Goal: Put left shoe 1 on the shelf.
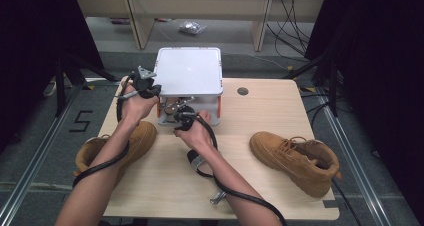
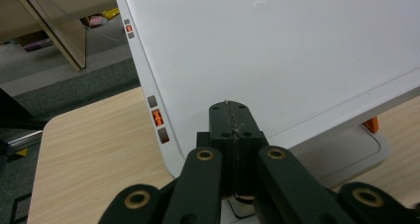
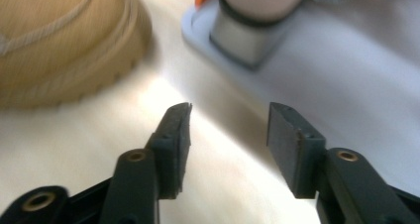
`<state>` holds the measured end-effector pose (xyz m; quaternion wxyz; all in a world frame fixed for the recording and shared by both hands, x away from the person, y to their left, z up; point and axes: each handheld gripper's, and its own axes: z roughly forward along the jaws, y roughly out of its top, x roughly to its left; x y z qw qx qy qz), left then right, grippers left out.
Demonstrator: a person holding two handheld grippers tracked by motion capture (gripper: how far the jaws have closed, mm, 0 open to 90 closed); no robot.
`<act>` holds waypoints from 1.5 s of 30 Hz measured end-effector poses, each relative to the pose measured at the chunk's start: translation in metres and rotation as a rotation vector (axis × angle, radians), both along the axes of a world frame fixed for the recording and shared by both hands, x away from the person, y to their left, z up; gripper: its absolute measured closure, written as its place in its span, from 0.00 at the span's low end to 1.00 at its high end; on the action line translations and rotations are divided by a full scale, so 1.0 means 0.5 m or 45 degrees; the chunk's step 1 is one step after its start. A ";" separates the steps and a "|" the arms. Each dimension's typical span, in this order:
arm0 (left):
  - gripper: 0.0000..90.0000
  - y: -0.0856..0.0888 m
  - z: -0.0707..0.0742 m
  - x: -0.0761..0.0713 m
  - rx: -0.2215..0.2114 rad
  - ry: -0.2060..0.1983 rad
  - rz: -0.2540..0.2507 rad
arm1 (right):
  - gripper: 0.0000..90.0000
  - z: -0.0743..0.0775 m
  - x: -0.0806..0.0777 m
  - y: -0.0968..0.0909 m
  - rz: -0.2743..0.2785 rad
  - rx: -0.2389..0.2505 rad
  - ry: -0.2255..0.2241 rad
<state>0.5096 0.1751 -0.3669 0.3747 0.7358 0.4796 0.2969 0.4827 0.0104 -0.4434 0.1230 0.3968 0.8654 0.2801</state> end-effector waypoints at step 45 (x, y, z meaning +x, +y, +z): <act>0.49 0.066 0.011 -0.139 -0.121 -0.051 -0.102 | 0.40 0.016 -0.216 -0.323 -0.002 0.018 0.292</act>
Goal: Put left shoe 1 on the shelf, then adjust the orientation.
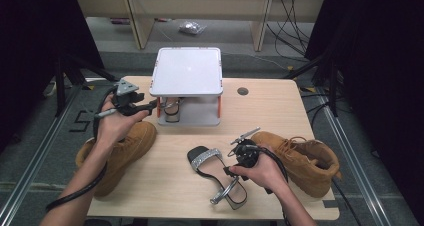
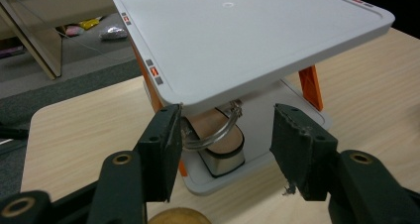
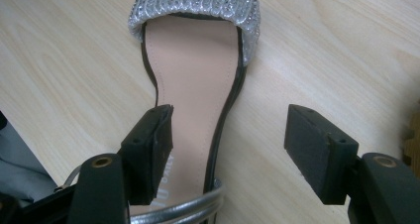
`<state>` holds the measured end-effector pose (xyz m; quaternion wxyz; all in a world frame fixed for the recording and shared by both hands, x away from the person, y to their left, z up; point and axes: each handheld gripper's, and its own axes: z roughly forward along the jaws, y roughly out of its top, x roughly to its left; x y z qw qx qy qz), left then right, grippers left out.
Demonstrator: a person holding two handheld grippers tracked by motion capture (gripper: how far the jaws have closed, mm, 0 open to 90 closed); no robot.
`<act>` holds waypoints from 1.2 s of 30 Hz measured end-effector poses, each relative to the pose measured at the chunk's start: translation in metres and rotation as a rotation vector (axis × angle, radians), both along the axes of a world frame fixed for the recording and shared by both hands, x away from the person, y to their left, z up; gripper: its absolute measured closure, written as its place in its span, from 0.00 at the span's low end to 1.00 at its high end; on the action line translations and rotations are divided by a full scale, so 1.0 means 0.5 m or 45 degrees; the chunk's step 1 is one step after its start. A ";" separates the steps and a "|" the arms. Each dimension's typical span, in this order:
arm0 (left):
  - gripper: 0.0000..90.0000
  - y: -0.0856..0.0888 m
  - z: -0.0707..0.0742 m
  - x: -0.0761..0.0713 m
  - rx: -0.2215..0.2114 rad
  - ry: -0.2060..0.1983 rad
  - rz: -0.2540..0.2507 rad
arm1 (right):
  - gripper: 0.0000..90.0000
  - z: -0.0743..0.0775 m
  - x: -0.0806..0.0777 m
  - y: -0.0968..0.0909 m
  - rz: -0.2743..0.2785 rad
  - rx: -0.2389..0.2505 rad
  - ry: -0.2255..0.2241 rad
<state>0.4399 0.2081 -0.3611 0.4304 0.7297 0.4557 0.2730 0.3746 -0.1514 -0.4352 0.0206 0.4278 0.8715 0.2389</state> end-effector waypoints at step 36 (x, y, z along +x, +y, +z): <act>0.48 -0.019 -0.034 -0.070 -0.067 0.013 -0.063 | 0.35 -0.012 -0.007 0.048 0.076 -0.093 0.072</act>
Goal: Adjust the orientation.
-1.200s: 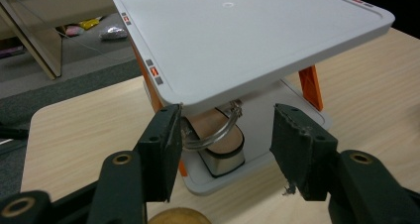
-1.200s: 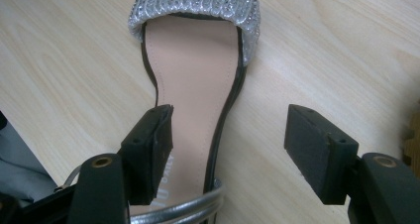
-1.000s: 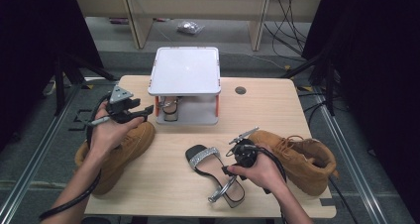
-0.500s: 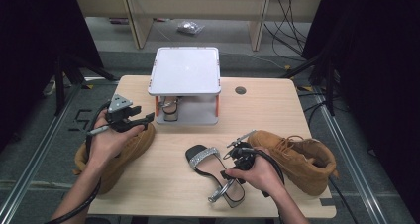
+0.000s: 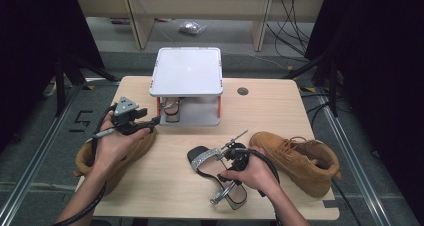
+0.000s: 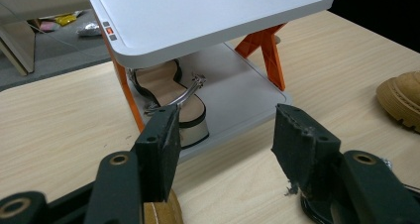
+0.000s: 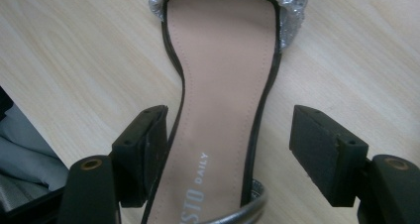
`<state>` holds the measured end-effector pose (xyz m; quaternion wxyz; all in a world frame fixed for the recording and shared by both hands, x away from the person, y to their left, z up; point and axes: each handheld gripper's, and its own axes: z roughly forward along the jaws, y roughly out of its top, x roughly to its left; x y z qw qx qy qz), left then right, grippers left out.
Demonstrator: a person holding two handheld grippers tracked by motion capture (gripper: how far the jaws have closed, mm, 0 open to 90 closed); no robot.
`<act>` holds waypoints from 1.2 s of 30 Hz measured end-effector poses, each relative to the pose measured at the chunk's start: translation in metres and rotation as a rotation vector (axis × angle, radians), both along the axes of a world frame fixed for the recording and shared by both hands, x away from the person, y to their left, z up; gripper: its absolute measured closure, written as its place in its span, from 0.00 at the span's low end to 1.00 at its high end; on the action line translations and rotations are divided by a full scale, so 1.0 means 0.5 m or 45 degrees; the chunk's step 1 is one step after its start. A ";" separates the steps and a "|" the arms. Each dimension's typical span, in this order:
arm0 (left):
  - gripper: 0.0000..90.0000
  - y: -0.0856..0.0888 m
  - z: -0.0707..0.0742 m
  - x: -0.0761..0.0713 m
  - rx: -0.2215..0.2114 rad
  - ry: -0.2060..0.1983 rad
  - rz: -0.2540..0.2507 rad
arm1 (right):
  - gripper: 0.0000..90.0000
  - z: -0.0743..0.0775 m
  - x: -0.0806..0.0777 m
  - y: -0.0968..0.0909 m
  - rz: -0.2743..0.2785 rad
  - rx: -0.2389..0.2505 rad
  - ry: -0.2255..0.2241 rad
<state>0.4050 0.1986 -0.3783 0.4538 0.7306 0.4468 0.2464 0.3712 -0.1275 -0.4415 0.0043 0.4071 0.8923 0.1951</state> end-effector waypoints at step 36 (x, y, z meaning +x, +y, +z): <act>0.48 0.001 -0.010 -0.005 0.000 0.009 0.000 | 0.33 -0.060 0.018 0.058 0.113 -0.216 0.122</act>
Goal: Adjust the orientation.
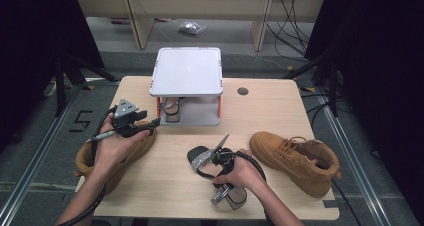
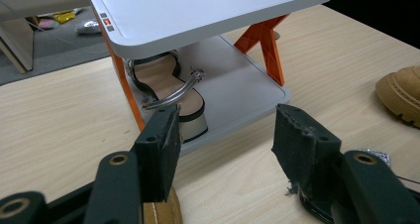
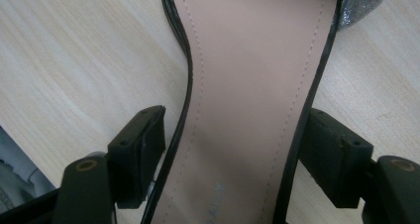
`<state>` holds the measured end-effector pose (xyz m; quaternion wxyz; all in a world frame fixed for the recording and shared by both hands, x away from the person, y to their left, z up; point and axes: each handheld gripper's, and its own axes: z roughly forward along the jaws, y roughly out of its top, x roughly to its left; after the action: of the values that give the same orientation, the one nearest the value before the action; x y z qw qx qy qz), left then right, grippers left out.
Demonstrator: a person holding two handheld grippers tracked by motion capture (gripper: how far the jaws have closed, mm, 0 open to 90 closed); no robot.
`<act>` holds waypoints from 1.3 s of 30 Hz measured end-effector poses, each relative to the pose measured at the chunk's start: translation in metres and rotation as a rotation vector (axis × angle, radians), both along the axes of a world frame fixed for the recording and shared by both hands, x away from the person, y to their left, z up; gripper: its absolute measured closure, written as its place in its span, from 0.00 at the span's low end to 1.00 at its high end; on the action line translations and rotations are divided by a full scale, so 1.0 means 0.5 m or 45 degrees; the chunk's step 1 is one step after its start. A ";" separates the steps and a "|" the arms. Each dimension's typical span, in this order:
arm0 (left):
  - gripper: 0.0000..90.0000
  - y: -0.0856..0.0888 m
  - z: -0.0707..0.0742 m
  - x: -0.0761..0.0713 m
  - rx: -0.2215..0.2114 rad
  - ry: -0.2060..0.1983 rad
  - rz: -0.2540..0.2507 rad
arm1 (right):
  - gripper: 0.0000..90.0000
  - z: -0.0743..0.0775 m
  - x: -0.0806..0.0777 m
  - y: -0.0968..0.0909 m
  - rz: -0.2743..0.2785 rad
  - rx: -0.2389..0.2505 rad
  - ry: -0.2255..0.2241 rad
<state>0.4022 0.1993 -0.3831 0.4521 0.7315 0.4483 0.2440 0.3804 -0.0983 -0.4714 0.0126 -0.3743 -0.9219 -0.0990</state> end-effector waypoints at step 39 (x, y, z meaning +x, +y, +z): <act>0.48 0.003 0.004 0.000 0.009 -0.008 -0.007 | 0.48 0.019 -0.001 0.009 -0.142 -0.081 0.004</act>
<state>0.4024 0.2006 -0.3811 0.4514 0.7335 0.4441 0.2467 0.3800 -0.0940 -0.4619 -0.0032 -0.4253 -0.9024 -0.0695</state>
